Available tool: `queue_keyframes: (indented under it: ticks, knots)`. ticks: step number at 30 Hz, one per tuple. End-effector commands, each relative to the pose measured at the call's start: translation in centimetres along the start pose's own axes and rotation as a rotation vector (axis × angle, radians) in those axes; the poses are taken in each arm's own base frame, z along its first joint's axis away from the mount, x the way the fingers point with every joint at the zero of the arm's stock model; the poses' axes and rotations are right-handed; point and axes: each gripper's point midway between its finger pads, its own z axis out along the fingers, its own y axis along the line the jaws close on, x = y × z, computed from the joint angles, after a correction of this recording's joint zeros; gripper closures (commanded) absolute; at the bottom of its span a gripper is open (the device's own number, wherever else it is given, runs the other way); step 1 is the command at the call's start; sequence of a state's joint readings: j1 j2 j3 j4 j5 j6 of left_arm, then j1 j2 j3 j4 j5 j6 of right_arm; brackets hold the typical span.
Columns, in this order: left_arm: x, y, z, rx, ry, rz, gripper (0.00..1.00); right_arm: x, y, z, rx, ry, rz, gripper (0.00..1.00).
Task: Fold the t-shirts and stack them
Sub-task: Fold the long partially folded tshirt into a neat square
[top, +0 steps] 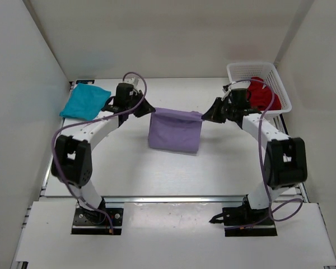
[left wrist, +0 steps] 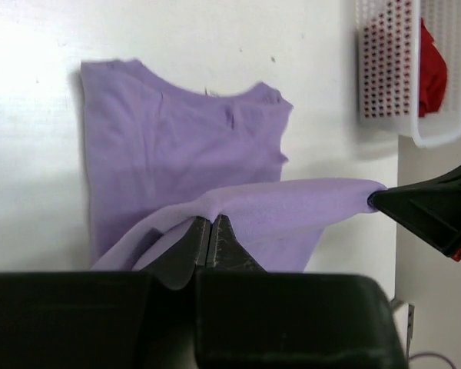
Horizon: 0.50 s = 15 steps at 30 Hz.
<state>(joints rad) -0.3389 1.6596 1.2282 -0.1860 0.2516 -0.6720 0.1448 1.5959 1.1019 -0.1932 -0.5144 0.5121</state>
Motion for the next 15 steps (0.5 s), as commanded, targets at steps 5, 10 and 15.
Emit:
queue_keyframes:
  ticks: [5,10,15]
  knots:
    - [-4.7,3.2,6.9,-0.094,-0.045,-0.036,1.0,-6.4,-3.6,5.0,0.003,-0.011,-0.008,1.0]
    - [-5.5,5.6,9.8,-0.089,-0.04,-0.111,0.76,-9.2,-4.0,7.6,0.017,-0.013,-0.01,0.85]
    - [-9.2,4.2,7.4,-0.036,-0.159,-0.123,0.56,-11.6,-2.0,6.7,0.039,-0.078,-0.057,0.57]
